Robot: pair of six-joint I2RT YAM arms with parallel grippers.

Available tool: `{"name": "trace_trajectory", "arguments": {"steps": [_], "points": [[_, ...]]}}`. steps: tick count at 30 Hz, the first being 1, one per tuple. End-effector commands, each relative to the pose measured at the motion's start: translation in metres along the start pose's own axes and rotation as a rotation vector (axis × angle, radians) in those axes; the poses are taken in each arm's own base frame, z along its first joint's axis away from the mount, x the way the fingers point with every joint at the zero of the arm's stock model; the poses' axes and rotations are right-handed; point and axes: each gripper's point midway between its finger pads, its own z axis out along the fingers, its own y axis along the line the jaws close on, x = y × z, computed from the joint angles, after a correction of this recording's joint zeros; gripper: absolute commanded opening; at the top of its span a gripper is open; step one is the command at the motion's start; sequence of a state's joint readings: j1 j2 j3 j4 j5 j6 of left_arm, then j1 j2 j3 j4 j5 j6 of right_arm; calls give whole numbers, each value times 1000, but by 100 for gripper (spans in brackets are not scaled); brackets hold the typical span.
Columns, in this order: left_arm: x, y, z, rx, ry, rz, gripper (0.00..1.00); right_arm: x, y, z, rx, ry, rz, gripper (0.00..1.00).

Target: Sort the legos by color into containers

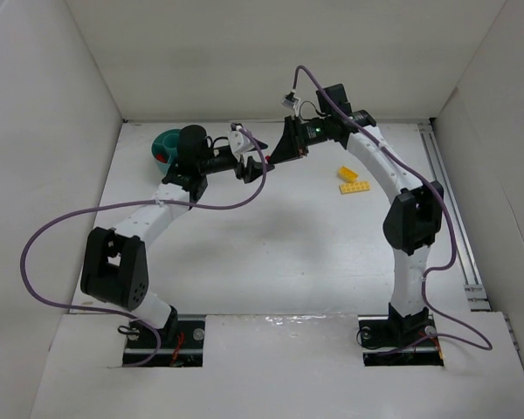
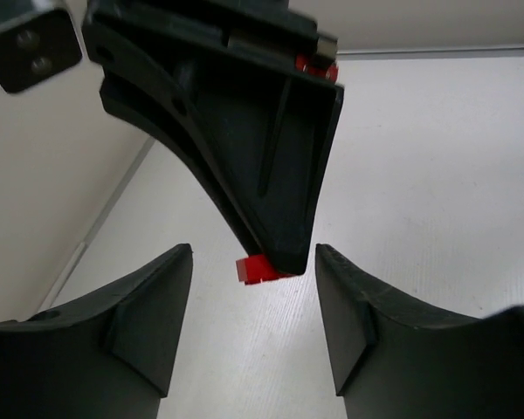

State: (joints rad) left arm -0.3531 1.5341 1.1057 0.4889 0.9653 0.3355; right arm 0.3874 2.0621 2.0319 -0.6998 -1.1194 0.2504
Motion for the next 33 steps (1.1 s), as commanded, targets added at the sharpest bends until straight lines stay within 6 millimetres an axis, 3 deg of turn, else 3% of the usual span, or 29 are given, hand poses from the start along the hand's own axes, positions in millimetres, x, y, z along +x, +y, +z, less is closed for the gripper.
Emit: {"name": "trace_trajectory", "arguments": {"steps": [1, 3, 10, 13, 14, 18, 33], "points": [[-60, -8, -4, 4, -121, 161, 57, 7, -15, 9, 27, 18, -5, 0], [-63, -7, -6, -7, -125, 167, 60, 7, -17, 9, 38, 15, -5, 0], [-64, -7, -6, -8, -125, 178, 59, 8, -19, 9, 49, 18, -6, 0], [-58, -7, -7, -13, -97, 179, 59, 4, -20, 5, 53, 7, -11, 0], [-44, -10, -8, -14, -72, 147, 59, 1, -17, -1, 50, -3, -16, 0], [-29, -13, -11, -25, -37, 140, 61, 2, -2, -5, 13, 1, -26, 0], [-15, -7, -6, -21, 7, 121, 61, 3, 12, -13, -34, 1, -34, 0]]}}
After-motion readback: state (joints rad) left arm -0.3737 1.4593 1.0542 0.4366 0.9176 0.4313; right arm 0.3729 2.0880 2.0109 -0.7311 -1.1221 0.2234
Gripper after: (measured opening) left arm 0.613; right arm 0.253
